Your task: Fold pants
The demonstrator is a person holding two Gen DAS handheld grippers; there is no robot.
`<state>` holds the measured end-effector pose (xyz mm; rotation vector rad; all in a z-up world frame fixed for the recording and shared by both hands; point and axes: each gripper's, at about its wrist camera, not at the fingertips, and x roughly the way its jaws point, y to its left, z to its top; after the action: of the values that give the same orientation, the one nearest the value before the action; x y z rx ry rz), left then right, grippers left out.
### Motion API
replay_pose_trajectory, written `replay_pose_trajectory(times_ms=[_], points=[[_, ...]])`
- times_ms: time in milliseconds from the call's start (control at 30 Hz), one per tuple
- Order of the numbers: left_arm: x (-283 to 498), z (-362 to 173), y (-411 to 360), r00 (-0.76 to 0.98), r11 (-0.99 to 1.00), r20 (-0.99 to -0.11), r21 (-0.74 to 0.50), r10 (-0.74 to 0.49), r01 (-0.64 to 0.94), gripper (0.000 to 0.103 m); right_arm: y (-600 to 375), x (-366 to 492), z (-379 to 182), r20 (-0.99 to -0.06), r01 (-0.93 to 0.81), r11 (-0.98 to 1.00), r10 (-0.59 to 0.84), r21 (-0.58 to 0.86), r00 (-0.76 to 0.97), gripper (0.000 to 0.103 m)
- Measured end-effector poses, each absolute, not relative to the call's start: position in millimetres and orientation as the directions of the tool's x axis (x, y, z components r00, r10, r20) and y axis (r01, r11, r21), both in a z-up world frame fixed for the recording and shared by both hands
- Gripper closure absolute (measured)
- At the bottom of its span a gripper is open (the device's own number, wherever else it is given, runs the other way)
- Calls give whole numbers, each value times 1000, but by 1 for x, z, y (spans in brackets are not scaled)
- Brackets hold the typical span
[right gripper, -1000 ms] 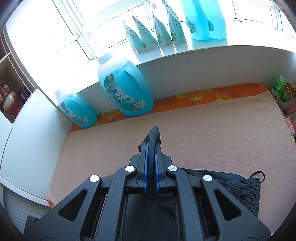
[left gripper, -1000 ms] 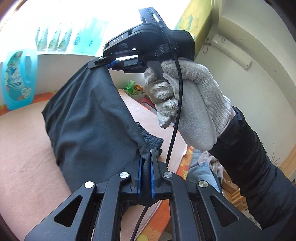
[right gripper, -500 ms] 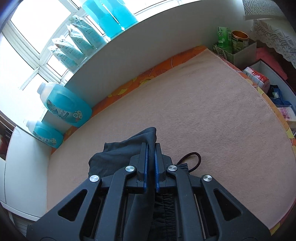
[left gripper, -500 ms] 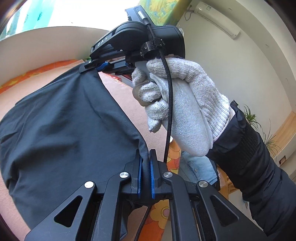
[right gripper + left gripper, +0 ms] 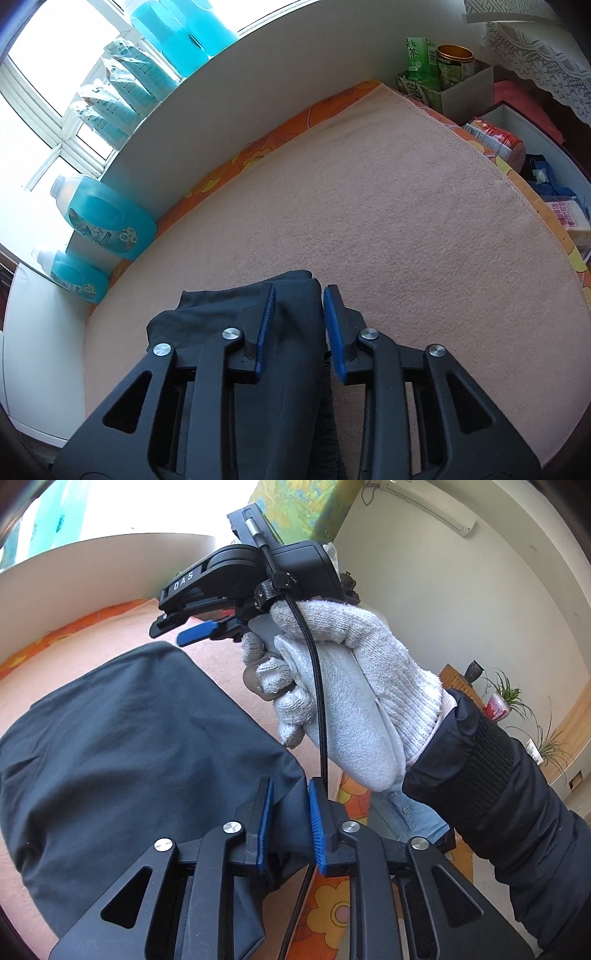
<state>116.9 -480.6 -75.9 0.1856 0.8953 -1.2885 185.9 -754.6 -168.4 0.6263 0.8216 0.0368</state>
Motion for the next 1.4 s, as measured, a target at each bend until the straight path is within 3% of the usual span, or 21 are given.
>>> replay_pose_trajectory(times_ms=[33, 67, 200, 300, 567, 667, 933, 967, 1067, 1200, 1400], points=[[120, -75, -478, 15, 322, -664, -342, -748, 883, 64, -755, 179, -162, -664, 198, 826, 257, 529, 702, 53], [118, -75, -473, 26, 326, -660, -335, -750, 884, 62, -754, 171, -156, -659, 193, 832, 247, 520, 711, 53], [124, -68, -452, 56, 334, -657, -307, -752, 891, 62, -749, 132, -136, -635, 169, 853, 221, 494, 740, 52], [131, -60, -426, 112, 357, -649, -258, -752, 898, 62, -737, 97, -135, -646, 179, 874, 183, 453, 741, 45], [205, -55, -359, 297, 552, -682, -188, -668, 812, 61, -741, 76, -184, -671, 228, 835, 208, 501, 712, 44], [246, -69, -341, 281, 601, -707, -251, -649, 759, 61, -753, 100, -198, -655, 231, 778, 285, 585, 700, 44], [310, -108, -320, 218, 648, -737, -364, -639, 670, 61, -755, 163, -226, -720, 271, 780, 302, 563, 625, 45], [315, -113, -321, 202, 643, -736, -383, -646, 663, 61, -754, 167, -228, -722, 270, 781, 307, 564, 620, 52], [326, -125, -328, 168, 639, -738, -419, -653, 645, 61, -747, 178, -229, -719, 242, 786, 331, 568, 611, 89], [332, -136, -333, 150, 637, -735, -445, -661, 629, 61, -729, 188, -215, -749, 207, 860, 259, 466, 610, 97], [316, -129, -319, 191, 645, -721, -428, -666, 633, 61, -721, 218, -196, -771, 176, 925, 165, 338, 615, 98]])
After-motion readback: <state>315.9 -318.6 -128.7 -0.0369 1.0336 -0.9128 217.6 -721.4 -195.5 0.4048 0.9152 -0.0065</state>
